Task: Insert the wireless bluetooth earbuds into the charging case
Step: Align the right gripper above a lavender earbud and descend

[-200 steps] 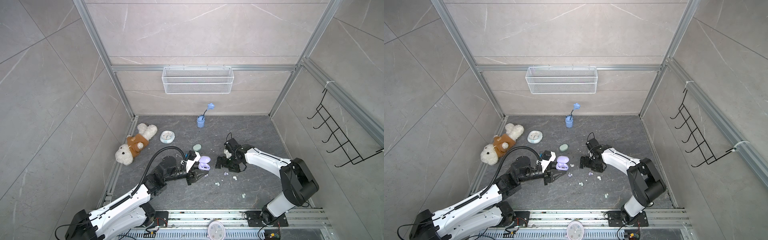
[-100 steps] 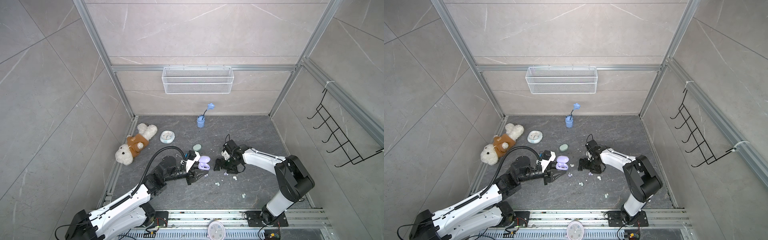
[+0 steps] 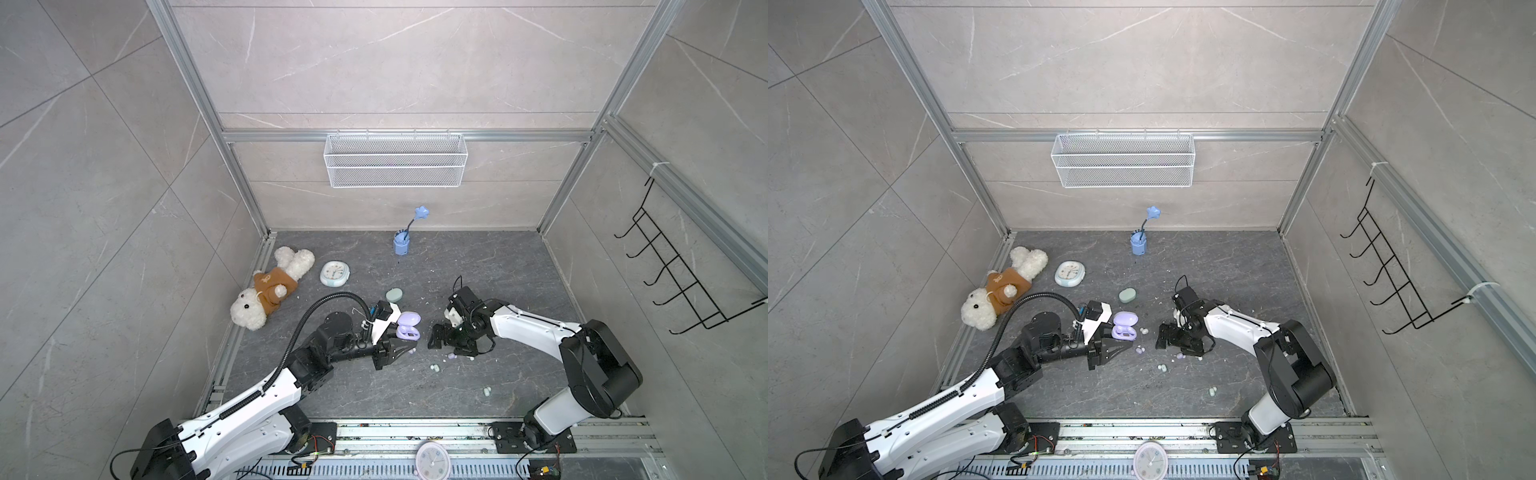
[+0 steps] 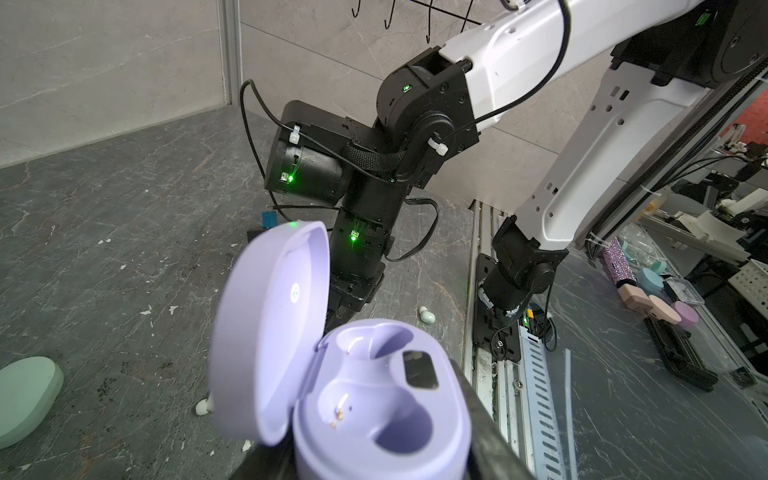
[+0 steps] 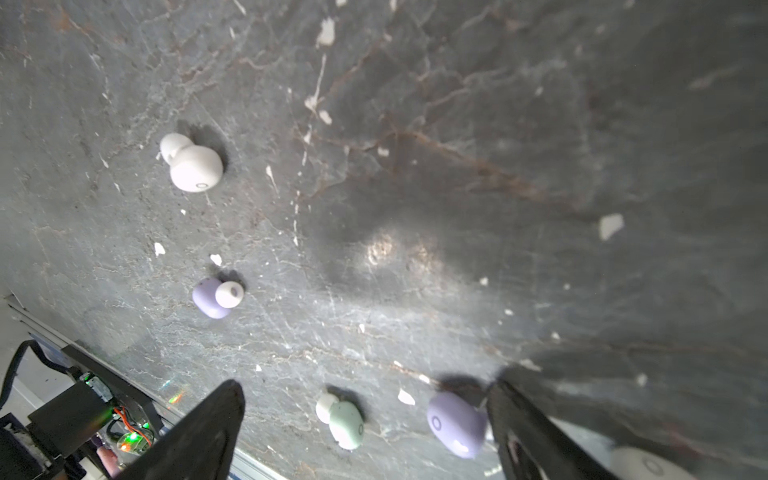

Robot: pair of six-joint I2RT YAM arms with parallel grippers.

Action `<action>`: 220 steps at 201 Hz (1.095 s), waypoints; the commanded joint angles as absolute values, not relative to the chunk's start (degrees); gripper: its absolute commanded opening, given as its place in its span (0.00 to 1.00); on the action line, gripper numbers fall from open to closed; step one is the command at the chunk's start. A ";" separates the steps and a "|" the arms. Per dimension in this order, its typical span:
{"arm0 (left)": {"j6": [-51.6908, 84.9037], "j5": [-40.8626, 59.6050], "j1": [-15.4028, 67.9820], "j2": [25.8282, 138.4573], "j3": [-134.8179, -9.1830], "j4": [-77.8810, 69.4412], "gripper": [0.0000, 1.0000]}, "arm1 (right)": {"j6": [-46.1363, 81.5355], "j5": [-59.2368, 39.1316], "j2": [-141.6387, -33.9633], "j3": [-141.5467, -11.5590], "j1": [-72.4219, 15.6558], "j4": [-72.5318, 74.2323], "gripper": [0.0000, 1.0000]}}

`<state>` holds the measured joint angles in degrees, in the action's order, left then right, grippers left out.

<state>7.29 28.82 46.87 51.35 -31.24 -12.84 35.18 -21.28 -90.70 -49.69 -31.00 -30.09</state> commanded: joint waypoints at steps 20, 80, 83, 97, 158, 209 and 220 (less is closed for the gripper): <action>6.44 29.38 46.67 50.97 -32.88 -14.41 0.25 | 36.56 -20.48 -89.41 -48.89 -31.89 -31.11 0.96; 6.33 29.28 46.67 50.32 -32.78 -13.82 0.25 | 34.02 -17.27 -91.81 -53.13 -31.76 -33.52 0.98; 6.37 29.27 46.67 50.29 -32.78 -13.80 0.25 | 33.89 -17.30 -91.89 -53.17 -31.82 -33.57 0.98; 6.35 29.19 46.67 50.17 -32.87 -13.71 0.25 | 33.83 -17.35 -92.29 -53.31 -31.84 -33.84 0.98; 6.48 29.23 46.67 50.10 -32.74 -13.65 0.25 | 35.74 -18.82 -91.64 -50.77 -31.90 -32.33 0.98; 6.52 29.18 46.67 50.10 -32.70 -13.93 0.25 | 37.22 -20.69 -90.81 -49.14 -32.57 -31.08 0.98; 6.50 29.11 46.67 50.10 -32.61 -13.92 0.25 | 37.44 -21.08 -90.55 -48.97 -32.64 -30.70 0.98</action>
<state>7.29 28.82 46.87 51.22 -31.24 -12.01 36.07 -19.57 -91.50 -50.57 -31.79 -31.16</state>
